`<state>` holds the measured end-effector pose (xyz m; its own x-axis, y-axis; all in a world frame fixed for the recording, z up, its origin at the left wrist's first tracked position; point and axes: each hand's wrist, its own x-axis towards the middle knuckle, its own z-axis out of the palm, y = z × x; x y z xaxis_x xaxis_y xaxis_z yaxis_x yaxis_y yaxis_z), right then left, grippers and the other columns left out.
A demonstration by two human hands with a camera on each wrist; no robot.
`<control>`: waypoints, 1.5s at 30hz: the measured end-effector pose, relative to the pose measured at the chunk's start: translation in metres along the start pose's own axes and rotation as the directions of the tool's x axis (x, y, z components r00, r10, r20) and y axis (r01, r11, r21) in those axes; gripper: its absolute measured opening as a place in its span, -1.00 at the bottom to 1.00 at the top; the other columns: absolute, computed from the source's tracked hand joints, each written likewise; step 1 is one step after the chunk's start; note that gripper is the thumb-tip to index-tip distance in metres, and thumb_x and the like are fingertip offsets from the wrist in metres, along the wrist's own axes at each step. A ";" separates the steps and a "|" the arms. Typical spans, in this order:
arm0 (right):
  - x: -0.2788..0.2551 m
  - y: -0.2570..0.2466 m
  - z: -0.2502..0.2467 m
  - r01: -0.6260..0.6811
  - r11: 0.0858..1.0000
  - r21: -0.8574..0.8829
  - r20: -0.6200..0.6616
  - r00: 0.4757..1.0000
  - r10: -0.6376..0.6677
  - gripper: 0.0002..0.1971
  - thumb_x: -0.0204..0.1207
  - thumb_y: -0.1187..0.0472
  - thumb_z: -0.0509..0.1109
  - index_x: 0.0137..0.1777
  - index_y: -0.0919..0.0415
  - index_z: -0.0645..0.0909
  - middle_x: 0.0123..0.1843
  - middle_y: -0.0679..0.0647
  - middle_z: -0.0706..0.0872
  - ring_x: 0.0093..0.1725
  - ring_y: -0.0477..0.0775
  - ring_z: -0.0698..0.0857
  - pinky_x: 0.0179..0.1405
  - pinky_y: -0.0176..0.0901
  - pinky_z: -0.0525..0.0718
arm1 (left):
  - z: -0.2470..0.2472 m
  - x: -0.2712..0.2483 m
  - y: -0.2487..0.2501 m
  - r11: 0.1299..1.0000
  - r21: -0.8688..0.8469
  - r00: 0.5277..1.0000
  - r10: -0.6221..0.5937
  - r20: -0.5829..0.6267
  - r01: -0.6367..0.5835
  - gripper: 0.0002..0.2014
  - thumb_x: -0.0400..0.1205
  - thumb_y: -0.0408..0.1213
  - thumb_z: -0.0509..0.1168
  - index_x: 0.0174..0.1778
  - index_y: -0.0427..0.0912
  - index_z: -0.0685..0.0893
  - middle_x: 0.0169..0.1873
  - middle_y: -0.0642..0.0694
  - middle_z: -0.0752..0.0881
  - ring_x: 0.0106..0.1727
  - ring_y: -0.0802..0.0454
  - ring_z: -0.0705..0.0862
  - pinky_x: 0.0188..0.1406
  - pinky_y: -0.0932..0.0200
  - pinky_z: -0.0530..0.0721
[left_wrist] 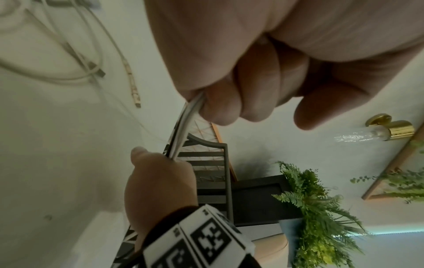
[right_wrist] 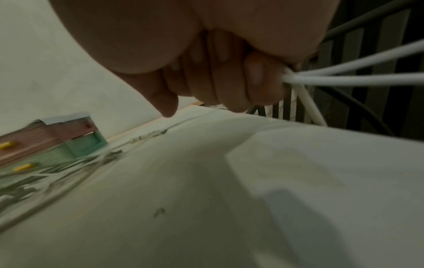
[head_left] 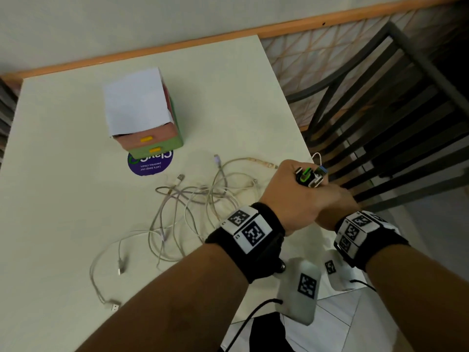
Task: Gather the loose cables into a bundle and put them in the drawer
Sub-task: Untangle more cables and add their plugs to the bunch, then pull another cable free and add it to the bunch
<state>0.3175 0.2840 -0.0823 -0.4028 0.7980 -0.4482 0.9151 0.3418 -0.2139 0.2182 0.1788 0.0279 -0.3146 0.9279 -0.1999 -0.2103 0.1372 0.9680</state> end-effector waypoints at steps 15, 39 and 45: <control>-0.070 -0.094 -0.072 0.794 0.534 0.292 -0.368 0.608 -0.703 -0.45 0.45 0.19 0.16 0.44 0.31 0.58 0.38 0.20 0.69 0.41 -0.04 0.61 0.52 -0.18 0.47 | -0.046 0.010 -0.002 0.949 -0.151 0.931 -0.304 -0.202 0.277 -0.70 0.68 -0.50 0.17 -0.34 -0.09 0.45 -0.38 -0.10 0.52 -0.33 -0.02 0.53 -0.29 0.12 0.55; 0.017 -0.299 0.033 0.567 0.776 -0.276 0.321 0.816 -0.481 -0.73 0.57 0.33 0.31 -0.35 0.04 0.55 -0.33 -0.01 0.40 -0.07 0.12 0.50 -0.37 -0.20 0.37 | -0.192 -0.046 -0.061 0.950 -0.303 0.707 -0.263 -0.656 0.072 -0.62 0.31 -0.50 0.32 -0.73 -0.07 0.37 -0.65 -0.04 0.36 -0.49 0.02 0.28 -0.43 0.02 0.28; 0.019 -0.290 0.041 0.561 0.794 -0.234 0.306 0.818 -0.487 -0.86 0.58 0.30 0.32 0.07 0.20 0.66 0.12 0.15 0.51 0.14 0.19 0.60 0.13 -0.05 0.44 | -0.202 -0.045 -0.063 0.956 -0.285 0.729 -0.246 -0.639 0.072 -0.66 0.30 -0.49 0.33 -0.68 -0.08 0.39 -0.62 -0.03 0.36 -0.47 0.01 0.27 -0.43 0.04 0.27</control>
<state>0.0438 0.1798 -0.0641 -0.7806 0.3340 -0.5284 0.5049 0.8352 -0.2180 0.0587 0.0588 -0.0543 -0.7691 0.4214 -0.4806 -0.4878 0.0989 0.8673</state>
